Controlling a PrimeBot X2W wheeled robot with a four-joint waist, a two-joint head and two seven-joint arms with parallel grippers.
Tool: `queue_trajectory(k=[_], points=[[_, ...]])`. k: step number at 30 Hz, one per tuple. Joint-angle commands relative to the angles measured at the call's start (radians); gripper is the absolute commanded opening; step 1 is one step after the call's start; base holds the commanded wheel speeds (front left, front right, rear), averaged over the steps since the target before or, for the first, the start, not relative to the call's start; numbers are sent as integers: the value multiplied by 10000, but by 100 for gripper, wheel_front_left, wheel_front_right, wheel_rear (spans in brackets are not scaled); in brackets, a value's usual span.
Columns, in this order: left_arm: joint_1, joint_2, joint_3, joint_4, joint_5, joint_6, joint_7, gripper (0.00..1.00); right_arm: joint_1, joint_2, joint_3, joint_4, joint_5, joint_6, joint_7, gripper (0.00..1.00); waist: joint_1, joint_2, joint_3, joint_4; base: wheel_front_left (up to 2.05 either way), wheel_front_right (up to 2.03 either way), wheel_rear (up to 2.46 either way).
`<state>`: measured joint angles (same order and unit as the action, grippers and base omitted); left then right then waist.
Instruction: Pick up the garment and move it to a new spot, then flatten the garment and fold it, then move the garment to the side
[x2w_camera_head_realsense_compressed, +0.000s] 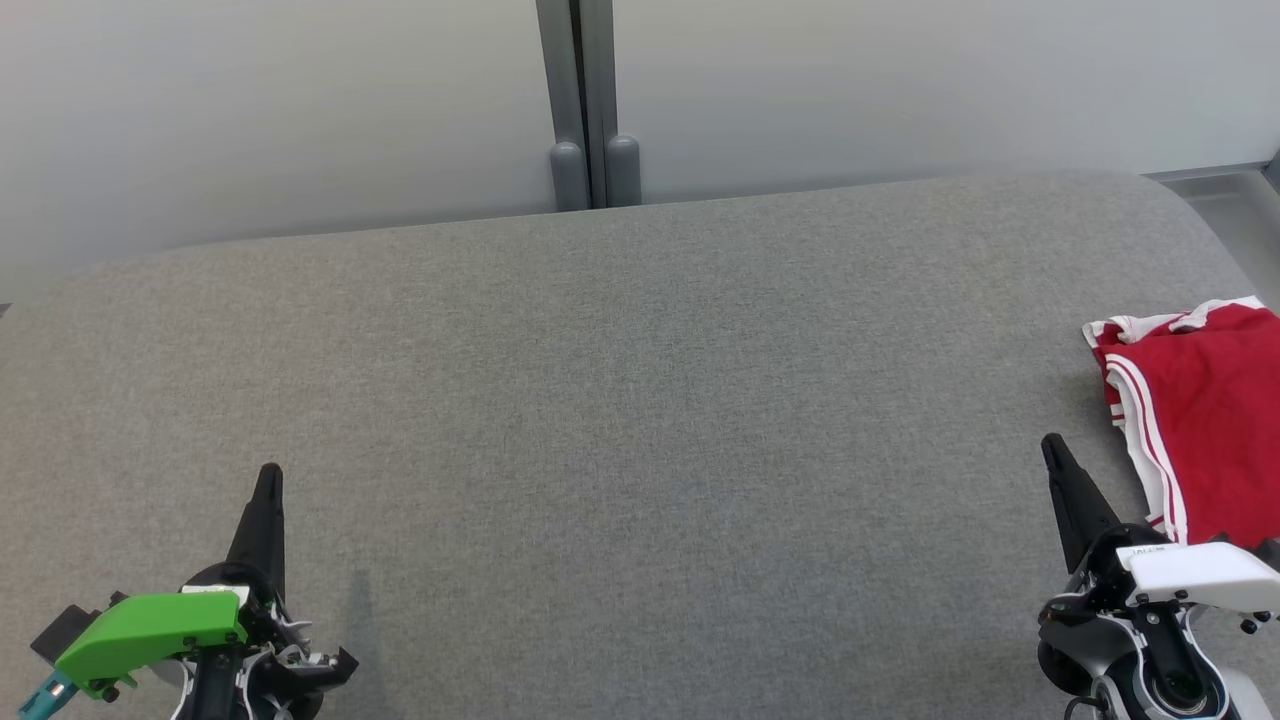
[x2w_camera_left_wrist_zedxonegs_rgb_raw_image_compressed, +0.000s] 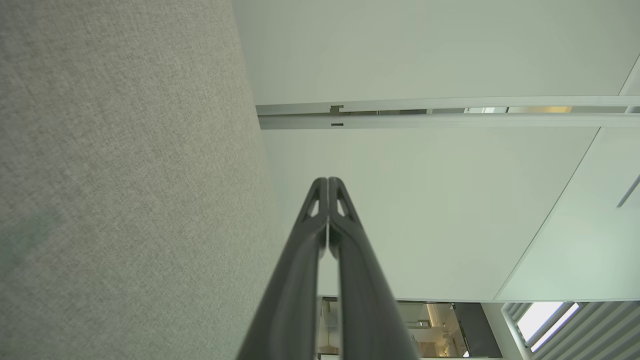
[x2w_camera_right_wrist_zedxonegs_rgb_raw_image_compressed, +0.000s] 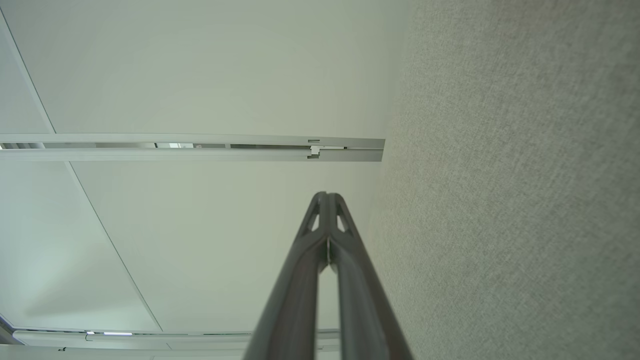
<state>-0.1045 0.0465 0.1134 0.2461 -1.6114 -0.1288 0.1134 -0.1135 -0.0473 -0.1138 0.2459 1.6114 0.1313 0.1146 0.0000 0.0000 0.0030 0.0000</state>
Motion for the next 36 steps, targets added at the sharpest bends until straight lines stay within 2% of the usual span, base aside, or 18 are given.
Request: queue_trajectory(k=[1, 36], points=[[-95, 69, 24, -18, -34, -56, 44, 0, 105, -55, -24, -44, 30, -10, 27, 0, 0, 0, 0, 0, 0, 0, 0], [-94, 69, 24, -20, -34, -56, 44, 0, 105, -55, -21, -42, 31, -10, 26, 0, 0, 0, 0, 0, 0, 0, 0]])
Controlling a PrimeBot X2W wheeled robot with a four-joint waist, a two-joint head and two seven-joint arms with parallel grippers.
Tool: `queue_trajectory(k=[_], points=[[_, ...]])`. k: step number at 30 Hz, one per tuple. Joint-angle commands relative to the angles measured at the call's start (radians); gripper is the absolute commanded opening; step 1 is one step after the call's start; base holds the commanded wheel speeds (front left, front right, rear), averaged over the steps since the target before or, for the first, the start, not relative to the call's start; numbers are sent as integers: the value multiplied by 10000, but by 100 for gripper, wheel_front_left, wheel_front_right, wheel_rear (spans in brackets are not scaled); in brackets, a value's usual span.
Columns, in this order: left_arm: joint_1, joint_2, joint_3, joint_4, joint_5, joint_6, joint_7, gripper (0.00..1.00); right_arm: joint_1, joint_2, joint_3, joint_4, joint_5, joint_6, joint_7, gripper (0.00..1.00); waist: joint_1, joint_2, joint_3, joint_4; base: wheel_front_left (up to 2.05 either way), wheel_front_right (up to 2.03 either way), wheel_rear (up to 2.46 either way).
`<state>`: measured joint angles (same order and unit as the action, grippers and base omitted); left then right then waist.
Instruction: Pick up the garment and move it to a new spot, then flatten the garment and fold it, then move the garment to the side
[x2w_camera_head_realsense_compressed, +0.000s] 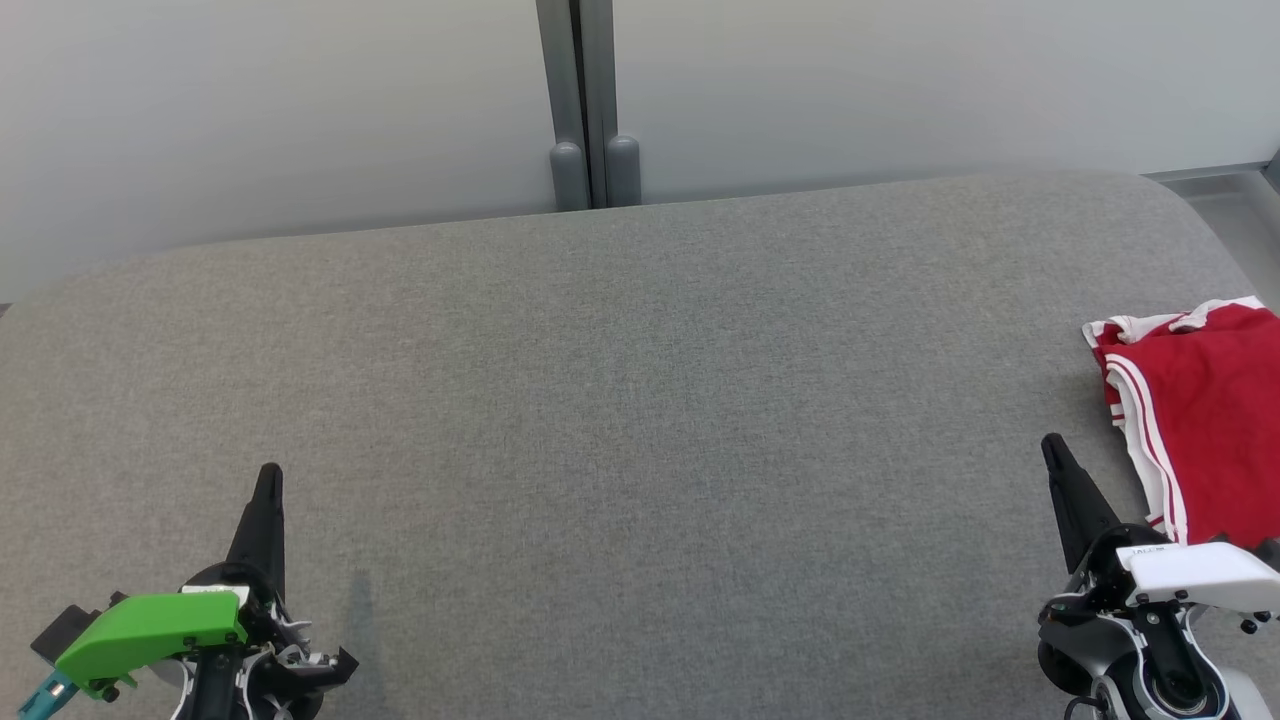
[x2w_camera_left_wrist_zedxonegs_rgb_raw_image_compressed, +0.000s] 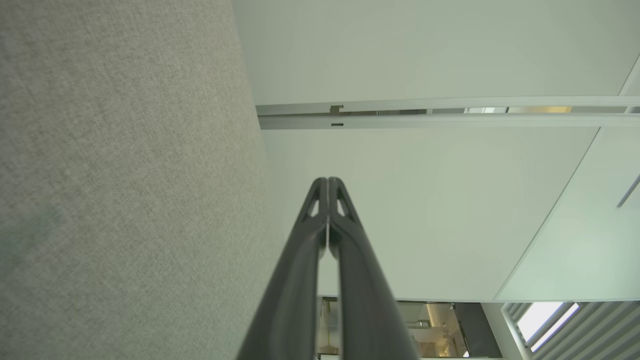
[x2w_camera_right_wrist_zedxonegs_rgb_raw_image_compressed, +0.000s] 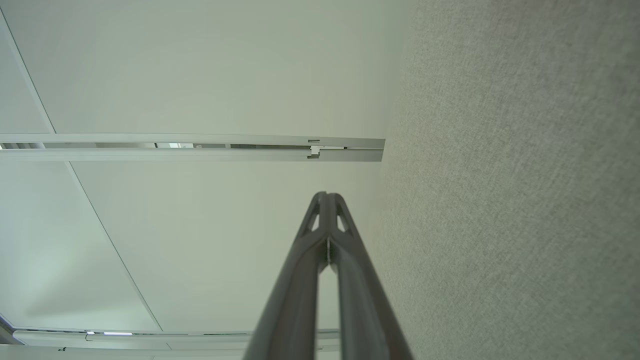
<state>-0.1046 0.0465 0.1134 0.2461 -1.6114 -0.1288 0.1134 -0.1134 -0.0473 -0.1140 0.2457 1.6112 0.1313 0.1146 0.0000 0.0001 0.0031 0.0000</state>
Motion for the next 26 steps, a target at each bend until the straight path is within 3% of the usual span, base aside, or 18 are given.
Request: queue_trajectory(k=[1, 26], points=[[-93, 69, 24, -20, -34, -56, 44, 0, 104, -55, -19, -40, 34, -10, 26, 0, 0, -1, 0, 0, 0, 0, 0], [-93, 70, 23, -22, -35, -56, 44, 0, 104, -56, -18, -40, 33, -10, 25, 0, 0, -1, 0, 0, 0, 0, 0]])
